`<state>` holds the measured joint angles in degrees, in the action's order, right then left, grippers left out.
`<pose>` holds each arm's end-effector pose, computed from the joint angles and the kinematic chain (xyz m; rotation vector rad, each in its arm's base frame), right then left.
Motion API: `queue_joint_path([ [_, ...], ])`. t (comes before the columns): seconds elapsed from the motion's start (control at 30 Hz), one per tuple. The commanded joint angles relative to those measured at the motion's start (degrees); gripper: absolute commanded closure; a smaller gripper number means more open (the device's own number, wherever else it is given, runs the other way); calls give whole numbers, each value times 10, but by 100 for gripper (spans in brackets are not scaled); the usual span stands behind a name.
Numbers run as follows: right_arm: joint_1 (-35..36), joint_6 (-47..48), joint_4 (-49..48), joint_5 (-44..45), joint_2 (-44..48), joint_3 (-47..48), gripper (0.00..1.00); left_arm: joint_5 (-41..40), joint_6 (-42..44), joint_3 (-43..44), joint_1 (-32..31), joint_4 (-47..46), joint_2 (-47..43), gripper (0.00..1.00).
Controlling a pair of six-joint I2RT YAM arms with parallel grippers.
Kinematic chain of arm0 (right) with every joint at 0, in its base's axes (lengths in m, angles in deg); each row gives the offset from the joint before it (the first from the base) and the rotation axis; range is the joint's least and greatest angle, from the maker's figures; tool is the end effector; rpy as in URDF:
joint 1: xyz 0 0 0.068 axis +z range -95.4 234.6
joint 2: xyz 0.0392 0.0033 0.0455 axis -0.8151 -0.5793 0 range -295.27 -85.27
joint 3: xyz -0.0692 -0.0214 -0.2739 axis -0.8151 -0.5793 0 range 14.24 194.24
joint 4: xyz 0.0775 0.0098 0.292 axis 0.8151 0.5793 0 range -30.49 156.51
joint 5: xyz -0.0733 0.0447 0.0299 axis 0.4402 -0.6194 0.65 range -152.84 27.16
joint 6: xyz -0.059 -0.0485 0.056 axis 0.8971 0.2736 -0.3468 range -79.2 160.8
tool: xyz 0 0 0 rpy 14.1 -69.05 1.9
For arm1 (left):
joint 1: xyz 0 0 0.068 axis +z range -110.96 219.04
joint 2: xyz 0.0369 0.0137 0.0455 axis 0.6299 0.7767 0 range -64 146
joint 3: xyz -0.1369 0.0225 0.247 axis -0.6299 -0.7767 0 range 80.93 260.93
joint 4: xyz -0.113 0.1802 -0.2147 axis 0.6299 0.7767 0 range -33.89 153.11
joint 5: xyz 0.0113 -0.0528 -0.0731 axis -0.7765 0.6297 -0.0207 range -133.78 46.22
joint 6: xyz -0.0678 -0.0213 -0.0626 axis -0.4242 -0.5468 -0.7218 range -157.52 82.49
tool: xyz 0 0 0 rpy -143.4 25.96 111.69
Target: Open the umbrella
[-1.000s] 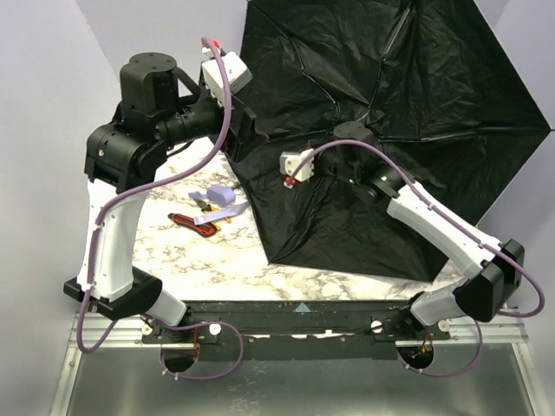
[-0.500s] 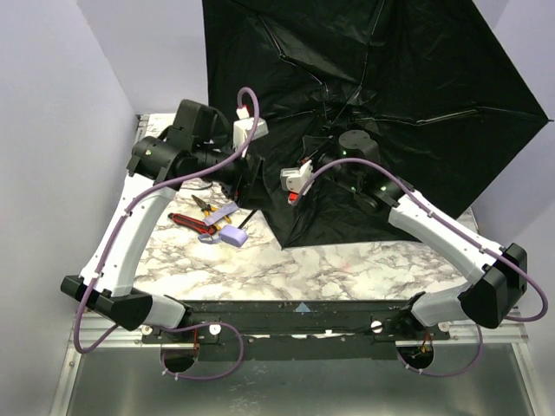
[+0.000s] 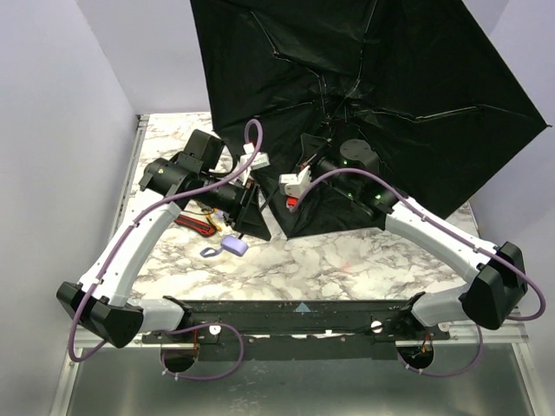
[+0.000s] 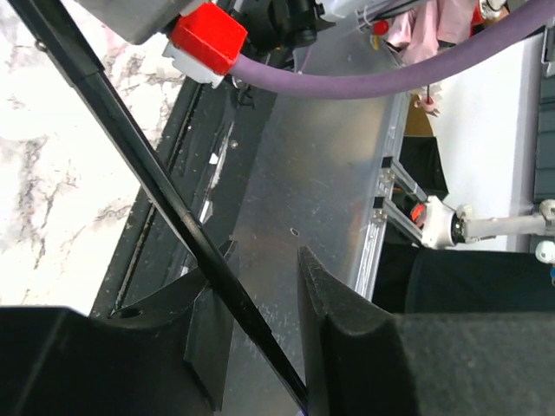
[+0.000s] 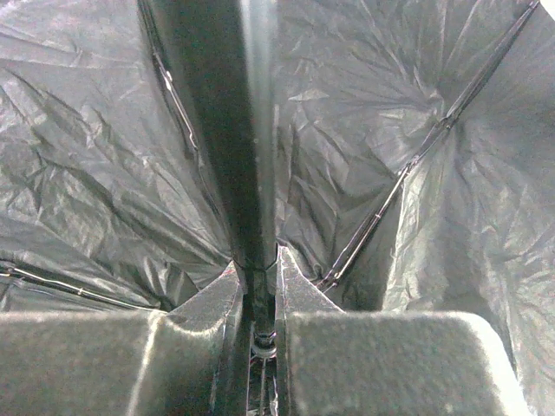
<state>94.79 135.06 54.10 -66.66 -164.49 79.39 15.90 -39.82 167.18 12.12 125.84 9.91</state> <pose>0.3174 0.2756 0.3477 -1.6455 0.6360 -0.6363 0.2122 -0.1906 0.3991 0.9199 2.2960 -1.5341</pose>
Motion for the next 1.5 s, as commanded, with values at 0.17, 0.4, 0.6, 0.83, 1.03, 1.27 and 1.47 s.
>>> queue_joint_path([
  [0.17, -15, 32, -87, 21, 34, -45, 81, 117, 77, -53, -20, -21, -83, 100],
  [0.4, -53, 33, -159, -5, 46, -107, 76, 123, 81, -94, -14, -46, -126, 100],
  [0.6, -74, 32, -161, -22, 57, -117, 72, 101, 64, -117, -4, -63, -144, 100],
  [0.83, -116, 45, -150, -40, 64, -123, 81, 94, 56, -154, 1, -80, -168, 100],
  [1.03, -169, 55, -188, -33, 22, -92, 84, 85, 38, -185, 1, -93, -187, 100],
  [1.27, -233, 59, -221, -45, -29, -35, 85, 72, 52, -216, 1, -85, -204, 100],
  [1.47, -259, 52, -249, -48, -66, 18, 85, 59, 50, -242, 1, -79, -223, 100],
])
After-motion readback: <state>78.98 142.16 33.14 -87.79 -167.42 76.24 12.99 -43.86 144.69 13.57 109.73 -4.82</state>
